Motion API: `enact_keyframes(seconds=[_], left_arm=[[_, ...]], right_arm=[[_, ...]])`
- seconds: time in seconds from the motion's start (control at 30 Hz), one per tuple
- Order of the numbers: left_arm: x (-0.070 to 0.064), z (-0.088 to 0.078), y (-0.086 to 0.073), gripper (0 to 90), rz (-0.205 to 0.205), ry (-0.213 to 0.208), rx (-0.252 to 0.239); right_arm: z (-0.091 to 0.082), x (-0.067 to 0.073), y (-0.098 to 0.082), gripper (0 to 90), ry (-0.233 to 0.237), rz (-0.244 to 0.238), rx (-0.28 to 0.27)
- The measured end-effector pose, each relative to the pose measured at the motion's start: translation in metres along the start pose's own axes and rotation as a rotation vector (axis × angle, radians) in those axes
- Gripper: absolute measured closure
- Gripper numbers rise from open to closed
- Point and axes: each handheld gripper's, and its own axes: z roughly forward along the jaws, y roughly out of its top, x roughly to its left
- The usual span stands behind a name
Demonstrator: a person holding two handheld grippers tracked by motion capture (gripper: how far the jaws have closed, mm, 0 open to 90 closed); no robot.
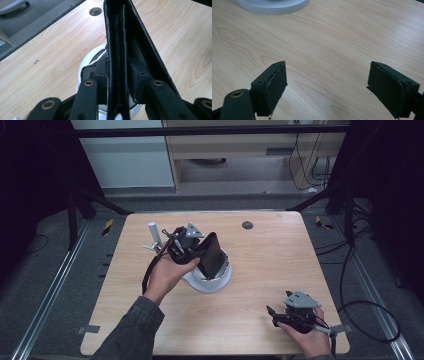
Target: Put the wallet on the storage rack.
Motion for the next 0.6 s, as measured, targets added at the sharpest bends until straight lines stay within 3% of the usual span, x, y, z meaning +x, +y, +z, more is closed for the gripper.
enact_keyframes(seconds=[0.3, 0.53, 0.6], left_arm=[[0.006, -0.006, -0.009, 61.7, -0.039, 0.035, -0.027], [0.005, -0.010, -0.009, 59.4, -0.034, 0.050, -0.037], [0.005, -0.012, -0.009, 54.4, -0.031, 0.067, -0.042]], right_arm=[[0.000, 0.001, 0.000, 15.6, 0.002, -0.002, 0.002], [0.000, 0.001, 0.000, 15.6, 0.002, -0.004, 0.002], [0.000, 0.001, 0.000, 15.6, 0.003, -0.006, 0.002]])
